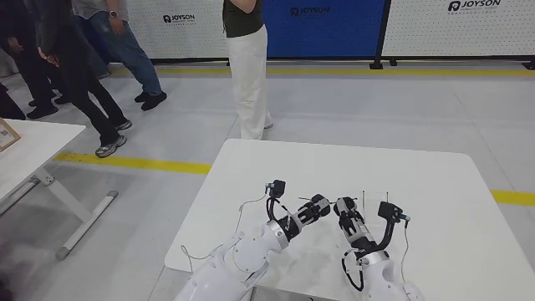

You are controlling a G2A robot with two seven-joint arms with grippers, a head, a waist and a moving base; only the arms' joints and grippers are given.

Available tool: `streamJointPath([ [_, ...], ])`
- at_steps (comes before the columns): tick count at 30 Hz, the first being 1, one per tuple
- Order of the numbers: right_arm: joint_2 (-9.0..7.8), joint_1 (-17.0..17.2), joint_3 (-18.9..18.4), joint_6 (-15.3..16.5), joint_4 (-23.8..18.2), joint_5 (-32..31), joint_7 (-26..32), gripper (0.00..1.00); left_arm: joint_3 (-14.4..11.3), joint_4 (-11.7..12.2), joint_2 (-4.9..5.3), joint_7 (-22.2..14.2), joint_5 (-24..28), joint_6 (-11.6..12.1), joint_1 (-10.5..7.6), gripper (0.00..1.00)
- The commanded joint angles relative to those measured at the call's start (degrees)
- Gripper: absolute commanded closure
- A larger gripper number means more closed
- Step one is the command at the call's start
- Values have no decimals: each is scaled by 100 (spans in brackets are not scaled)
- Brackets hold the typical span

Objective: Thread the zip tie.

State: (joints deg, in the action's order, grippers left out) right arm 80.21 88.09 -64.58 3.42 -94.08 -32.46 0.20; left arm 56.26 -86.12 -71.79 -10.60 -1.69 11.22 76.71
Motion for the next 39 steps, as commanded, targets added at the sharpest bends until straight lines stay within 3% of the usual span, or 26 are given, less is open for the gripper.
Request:
streamJointPath([
  [1, 0, 8, 8, -30, -13, -29, -11, 100, -1, -2, -1, 5, -6, -8, -2, 64],
  [8, 3, -1, 18, -164, -26, -109, -43, 100, 1, -36, -2, 45, -23, 25, 13, 69],
  [11, 4, 1, 15, -208, -23, -126, -67, 100, 40, -46, 7, 109, -92, 41, 39, 85],
  [17, 5, 4, 19, -249, -35, -170, -84, 100, 121, -67, 21, 124, -28, 95, 88, 97],
  [31, 13, 4, 41, -269, -33, -182, -132, 100, 170, -84, 29, 56, 50, 140, 114, 100],
  [33, 14, 5, 48, -279, -38, -197, -138, 100, 173, -88, 30, 45, 45, 137, 114, 81],
  [37, 16, 6, 52, -303, -38, -207, -150, 100, 187, -94, 33, 40, 48, 125, 117, 82],
  [39, 18, 6, 53, -310, -35, -204, -156, 100, 206, -94, 36, 42, 60, 128, 124, 87],
])
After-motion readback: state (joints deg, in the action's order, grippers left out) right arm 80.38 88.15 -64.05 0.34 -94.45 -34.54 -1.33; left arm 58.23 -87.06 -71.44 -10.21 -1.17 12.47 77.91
